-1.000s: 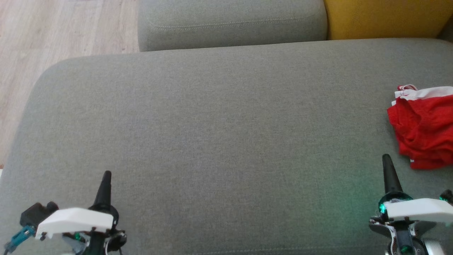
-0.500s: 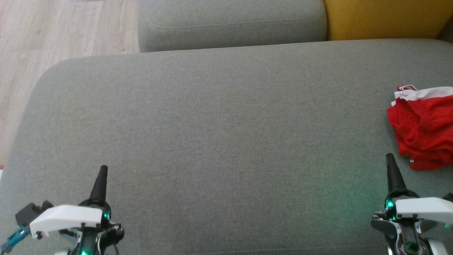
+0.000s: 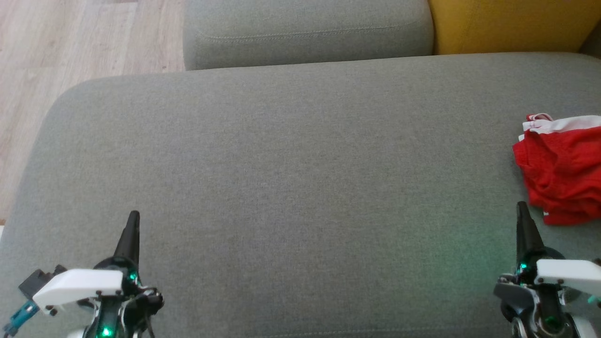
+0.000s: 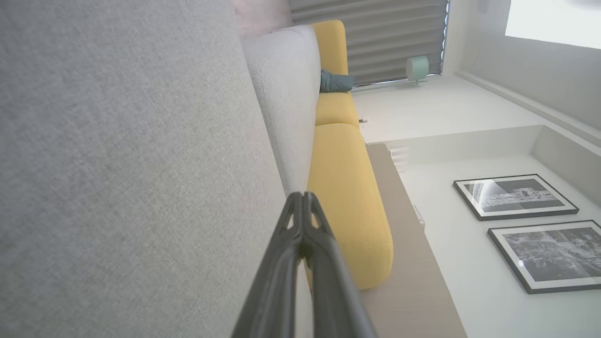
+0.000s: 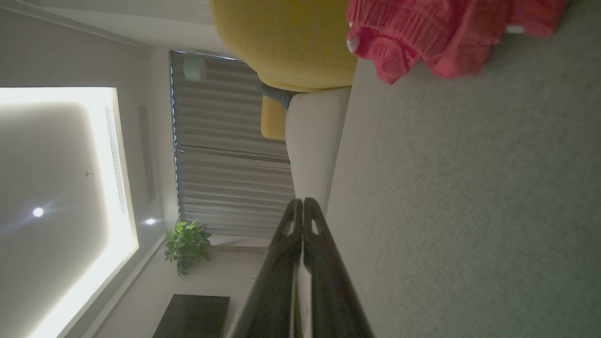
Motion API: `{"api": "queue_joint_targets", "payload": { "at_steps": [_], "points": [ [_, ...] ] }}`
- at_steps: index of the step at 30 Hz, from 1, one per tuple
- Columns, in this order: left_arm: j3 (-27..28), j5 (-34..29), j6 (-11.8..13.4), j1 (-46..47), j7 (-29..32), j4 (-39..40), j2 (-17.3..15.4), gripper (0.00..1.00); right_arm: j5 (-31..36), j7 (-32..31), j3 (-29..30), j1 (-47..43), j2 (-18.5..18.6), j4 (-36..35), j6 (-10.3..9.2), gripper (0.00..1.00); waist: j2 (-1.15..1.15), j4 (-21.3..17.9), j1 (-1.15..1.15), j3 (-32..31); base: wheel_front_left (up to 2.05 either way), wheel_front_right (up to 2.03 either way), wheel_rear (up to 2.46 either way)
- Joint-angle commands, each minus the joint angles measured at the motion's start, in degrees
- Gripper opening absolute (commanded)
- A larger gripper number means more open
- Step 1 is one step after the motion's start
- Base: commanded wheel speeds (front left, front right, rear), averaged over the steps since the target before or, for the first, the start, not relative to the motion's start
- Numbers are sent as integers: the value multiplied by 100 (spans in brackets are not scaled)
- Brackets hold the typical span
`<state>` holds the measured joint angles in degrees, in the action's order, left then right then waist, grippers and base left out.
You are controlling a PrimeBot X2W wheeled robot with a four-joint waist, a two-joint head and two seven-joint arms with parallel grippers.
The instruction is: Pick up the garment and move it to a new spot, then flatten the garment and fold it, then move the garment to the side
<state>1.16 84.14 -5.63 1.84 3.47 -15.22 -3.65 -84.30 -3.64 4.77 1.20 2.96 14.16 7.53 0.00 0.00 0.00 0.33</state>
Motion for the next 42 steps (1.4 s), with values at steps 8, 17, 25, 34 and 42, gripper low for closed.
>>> {"api": "queue_joint_targets", "payload": {
  "at_steps": [8, 17, 25, 34, 42],
  "points": [
    [384, 581, -133, 393, 165, 130, -3, 0, -642, -105, -40, 436, 132, -75, -4, 0, 0, 0, 0, -10, 0, 0, 0],
    [469, 858, -186, 429, 248, 119, 27, 0, -940, -136, -10, 482, 125, -24, -4, 0, 0, 0, 0, -15, 0, 0, 0],
    [477, 852, -186, 430, 254, 119, 32, 0, -925, -150, 7, 483, 113, -23, -4, 0, 0, 0, 0, -15, 0, 0, 0],
    [484, 845, -186, 430, 261, 118, 38, 0, -910, -165, 26, 485, 100, -22, -4, 0, 0, 0, 0, -15, 0, 0, 0],
    [491, 840, -186, 431, 266, 118, 42, 0, -898, -177, 41, 486, 89, -21, -4, 0, 0, 0, 0, -15, 0, 0, 0]
  ]
}}
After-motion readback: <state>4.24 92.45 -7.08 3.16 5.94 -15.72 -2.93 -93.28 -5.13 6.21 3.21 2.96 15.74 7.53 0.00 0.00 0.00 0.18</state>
